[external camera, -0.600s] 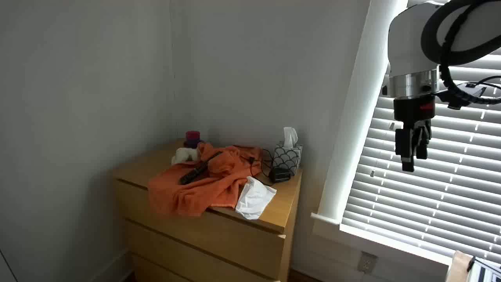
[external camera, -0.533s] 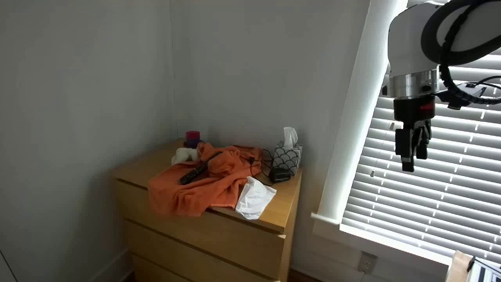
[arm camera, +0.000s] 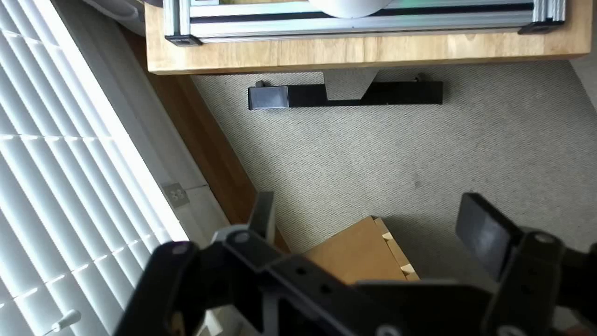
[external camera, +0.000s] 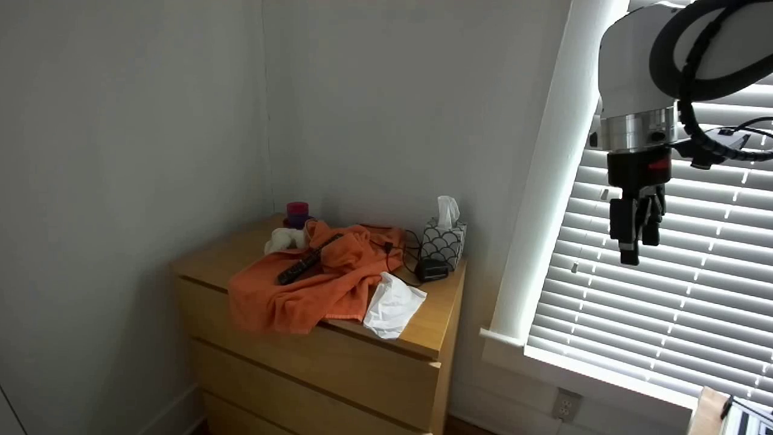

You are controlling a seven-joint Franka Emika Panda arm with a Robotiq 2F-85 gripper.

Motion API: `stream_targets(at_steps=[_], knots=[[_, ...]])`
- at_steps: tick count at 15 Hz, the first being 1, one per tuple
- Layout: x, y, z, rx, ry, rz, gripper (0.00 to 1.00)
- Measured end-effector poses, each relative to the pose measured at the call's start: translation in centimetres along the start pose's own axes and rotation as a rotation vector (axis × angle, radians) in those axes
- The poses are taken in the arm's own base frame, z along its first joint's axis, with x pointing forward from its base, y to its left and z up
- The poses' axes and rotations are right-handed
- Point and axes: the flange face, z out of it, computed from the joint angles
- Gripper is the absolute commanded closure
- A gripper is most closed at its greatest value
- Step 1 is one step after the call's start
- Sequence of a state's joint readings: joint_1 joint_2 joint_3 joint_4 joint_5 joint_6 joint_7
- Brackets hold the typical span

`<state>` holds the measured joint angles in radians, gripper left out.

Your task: Press the alarm button

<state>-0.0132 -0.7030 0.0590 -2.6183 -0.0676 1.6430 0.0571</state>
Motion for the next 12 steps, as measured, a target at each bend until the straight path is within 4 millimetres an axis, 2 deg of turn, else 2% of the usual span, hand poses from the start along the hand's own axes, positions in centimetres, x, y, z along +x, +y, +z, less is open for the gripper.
stream_targets(at_steps=[3,5,8,12], knots=[[0.1,0.0,-0.1,-0.001,0.006,-0.001,0.00],[1.2,0.6,-0.6,-0.049,0.092,-0.025,0.00],[4.2,2.0,-1.5,-0.123,0.265,-0.106,0.00],[8.9,3.9,-2.2,-0.118,0.517,-0.203,0.00]])
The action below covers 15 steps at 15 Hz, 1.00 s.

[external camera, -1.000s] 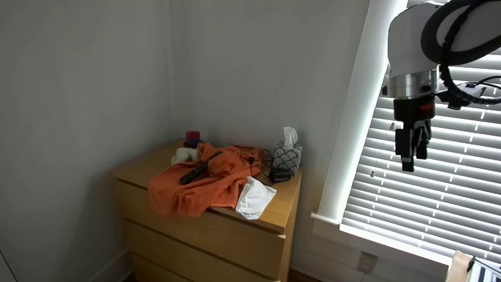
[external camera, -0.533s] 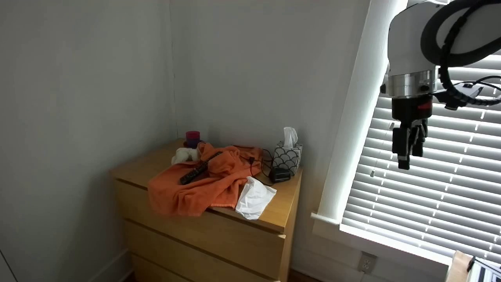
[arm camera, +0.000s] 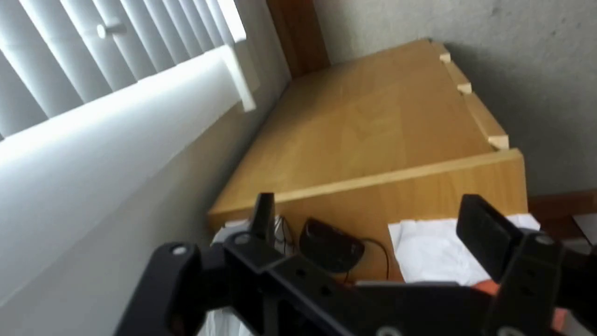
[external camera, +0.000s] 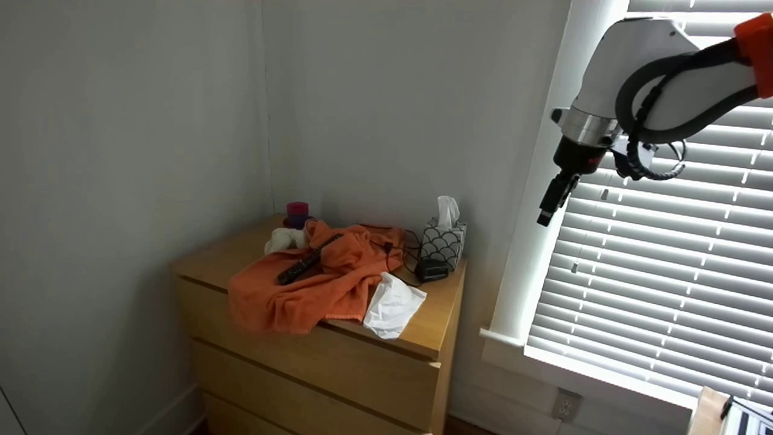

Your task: Press the alarm button

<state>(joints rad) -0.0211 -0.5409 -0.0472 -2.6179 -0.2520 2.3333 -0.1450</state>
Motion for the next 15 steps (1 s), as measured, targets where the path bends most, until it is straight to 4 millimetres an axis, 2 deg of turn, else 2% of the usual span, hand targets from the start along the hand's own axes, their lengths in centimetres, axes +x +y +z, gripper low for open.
stream_targets(at_steps=[2,3,4,6,8,13,15], knots=[[1.7,1.3,1.6,0.008,0.111,-0.020,0.00],[2.4,1.9,2.6,0.019,0.152,-0.022,0.25],[3.1,2.4,3.6,0.036,0.182,-0.018,0.26],[4.5,2.9,5.7,0.082,0.220,-0.004,0.42],[6.1,2.5,7.4,0.149,0.234,0.009,0.58],[10.8,1.1,9.6,0.271,0.236,0.049,0.95],[12.2,1.3,10.8,0.269,0.215,0.071,1.00]])
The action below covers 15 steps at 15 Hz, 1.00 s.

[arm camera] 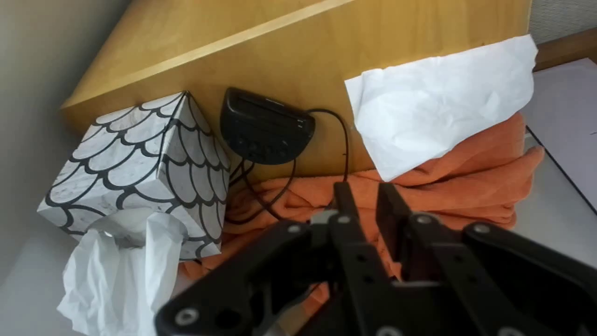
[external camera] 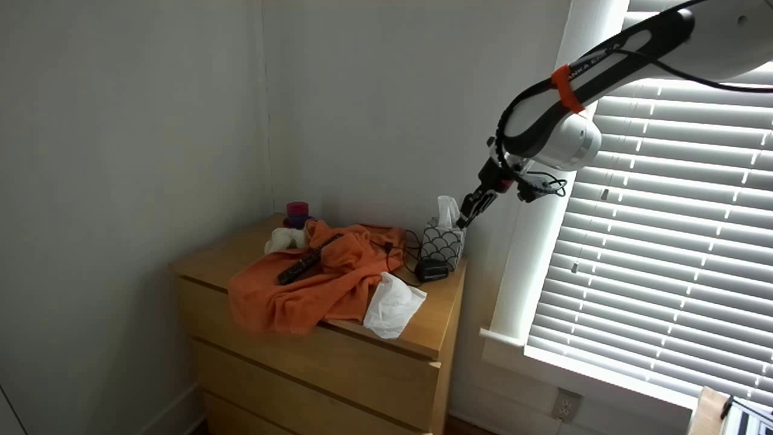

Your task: Press the alarm button

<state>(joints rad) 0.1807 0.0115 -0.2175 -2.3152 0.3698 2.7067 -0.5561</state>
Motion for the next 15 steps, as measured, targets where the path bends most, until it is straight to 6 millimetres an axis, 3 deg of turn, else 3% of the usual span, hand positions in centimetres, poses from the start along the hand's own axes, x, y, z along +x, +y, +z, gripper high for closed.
stream_targets(at_steps=[3,6,15], knots=[[0.7,1.1,2.7,-0.034,-0.044,0.061,0.99],[1.1,1.0,4.6,-0.025,-0.081,0.096,0.99],[2.3,2.0,5.4,-0.079,-0.089,0.147,1.00]])
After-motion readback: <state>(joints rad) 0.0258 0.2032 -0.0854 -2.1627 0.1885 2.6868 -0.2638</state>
